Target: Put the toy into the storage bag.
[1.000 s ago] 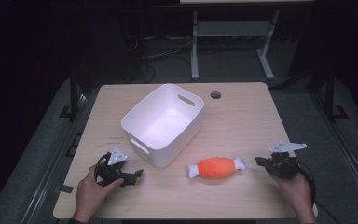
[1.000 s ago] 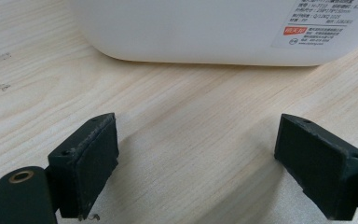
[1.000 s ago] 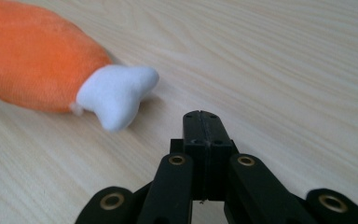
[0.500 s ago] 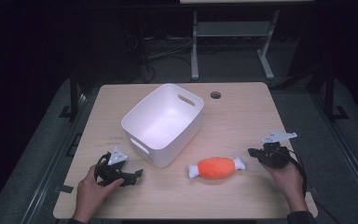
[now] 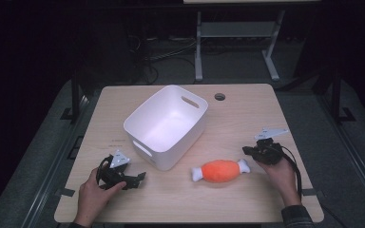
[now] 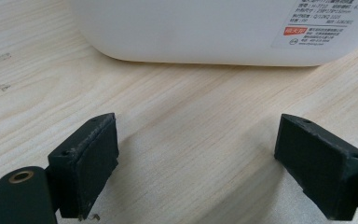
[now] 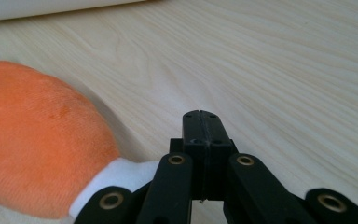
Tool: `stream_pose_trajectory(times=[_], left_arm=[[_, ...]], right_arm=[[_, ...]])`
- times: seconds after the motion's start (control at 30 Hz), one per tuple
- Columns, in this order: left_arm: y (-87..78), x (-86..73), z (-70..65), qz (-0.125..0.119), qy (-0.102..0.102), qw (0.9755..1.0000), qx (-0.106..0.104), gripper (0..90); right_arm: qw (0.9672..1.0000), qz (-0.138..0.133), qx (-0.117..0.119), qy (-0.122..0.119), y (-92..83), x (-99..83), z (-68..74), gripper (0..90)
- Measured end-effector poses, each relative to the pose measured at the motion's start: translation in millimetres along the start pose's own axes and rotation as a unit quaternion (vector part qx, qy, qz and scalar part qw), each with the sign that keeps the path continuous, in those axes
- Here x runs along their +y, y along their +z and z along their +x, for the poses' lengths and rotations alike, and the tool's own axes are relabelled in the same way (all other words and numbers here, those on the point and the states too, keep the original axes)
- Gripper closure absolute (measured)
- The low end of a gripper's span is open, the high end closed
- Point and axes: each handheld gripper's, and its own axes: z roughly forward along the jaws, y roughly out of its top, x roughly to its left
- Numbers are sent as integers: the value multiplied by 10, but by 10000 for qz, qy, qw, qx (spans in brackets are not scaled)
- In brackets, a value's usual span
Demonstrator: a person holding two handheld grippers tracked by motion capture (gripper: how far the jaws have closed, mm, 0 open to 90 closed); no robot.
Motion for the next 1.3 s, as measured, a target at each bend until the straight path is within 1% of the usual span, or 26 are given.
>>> stream_pose_trajectory(times=[0.27, 0.57, 0.67, 0.87, 1.03, 1.3], left_arm=[[0, 0, 0, -1, -1, 10000, 0, 125], [0, 0, 0, 1, 0, 10000, -1, 125], [0, 0, 0, 0, 0, 10000, 0, 125], [0, 0, 0, 1, 3, 10000, 1, 125], [0, 0, 0, 1, 1, 10000, 1, 125], [-1, 0, 0, 2, 3, 10000, 1, 125]], right_arm=[[9998, 164, 93, -75, 125, 2, 41, 896], [9994, 273, 173, -103, 157, -39, 55, 896], [9994, 284, 189, -103, 146, -41, 72, 896], [9992, 277, 240, -179, 118, -43, 118, 896], [9991, 312, 227, -199, 79, -81, 144, 896], [9988, 309, 268, -274, 8, -142, 199, 896]])
